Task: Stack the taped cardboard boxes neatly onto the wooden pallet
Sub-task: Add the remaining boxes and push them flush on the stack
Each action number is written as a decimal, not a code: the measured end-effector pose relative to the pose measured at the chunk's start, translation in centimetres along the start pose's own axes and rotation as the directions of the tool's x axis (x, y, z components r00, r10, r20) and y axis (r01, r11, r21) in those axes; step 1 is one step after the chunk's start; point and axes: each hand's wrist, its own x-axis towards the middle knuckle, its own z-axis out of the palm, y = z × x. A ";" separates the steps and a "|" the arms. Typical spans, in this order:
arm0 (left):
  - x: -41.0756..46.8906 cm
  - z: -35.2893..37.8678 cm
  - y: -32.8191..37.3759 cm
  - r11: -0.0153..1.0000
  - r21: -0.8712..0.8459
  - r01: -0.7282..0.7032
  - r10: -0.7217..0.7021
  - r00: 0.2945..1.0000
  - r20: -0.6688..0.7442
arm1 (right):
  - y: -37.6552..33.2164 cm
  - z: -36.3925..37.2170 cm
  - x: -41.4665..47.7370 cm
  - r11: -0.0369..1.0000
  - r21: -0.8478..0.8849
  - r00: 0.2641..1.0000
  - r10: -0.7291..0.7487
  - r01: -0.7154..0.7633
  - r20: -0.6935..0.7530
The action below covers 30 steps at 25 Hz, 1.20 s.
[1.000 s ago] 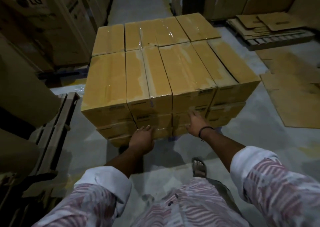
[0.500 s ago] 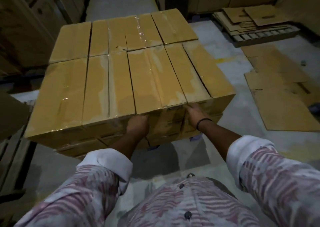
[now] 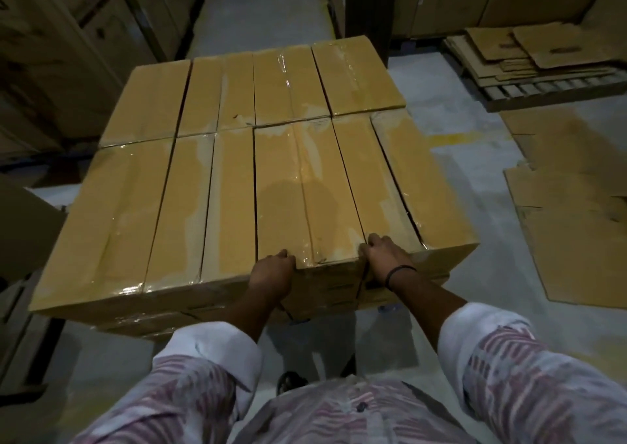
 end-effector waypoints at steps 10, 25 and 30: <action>4.1 -1.5 -2.5 0.995 -0.091 -0.029 0.032 0.999 0.030 | 0.8 -1.0 2.1 0.988 -0.118 0.994 -0.106 0.101 -0.037; 3.4 -1.3 -2.7 0.991 -0.103 -0.085 0.082 0.996 -0.030 | -0.2 -1.8 2.3 0.992 -0.093 0.996 -0.087 0.084 -0.031; 3.8 -1.1 -2.8 0.988 -0.132 -0.079 0.080 0.997 0.002 | -0.2 -1.6 2.7 0.997 -0.074 0.998 -0.042 0.037 -0.057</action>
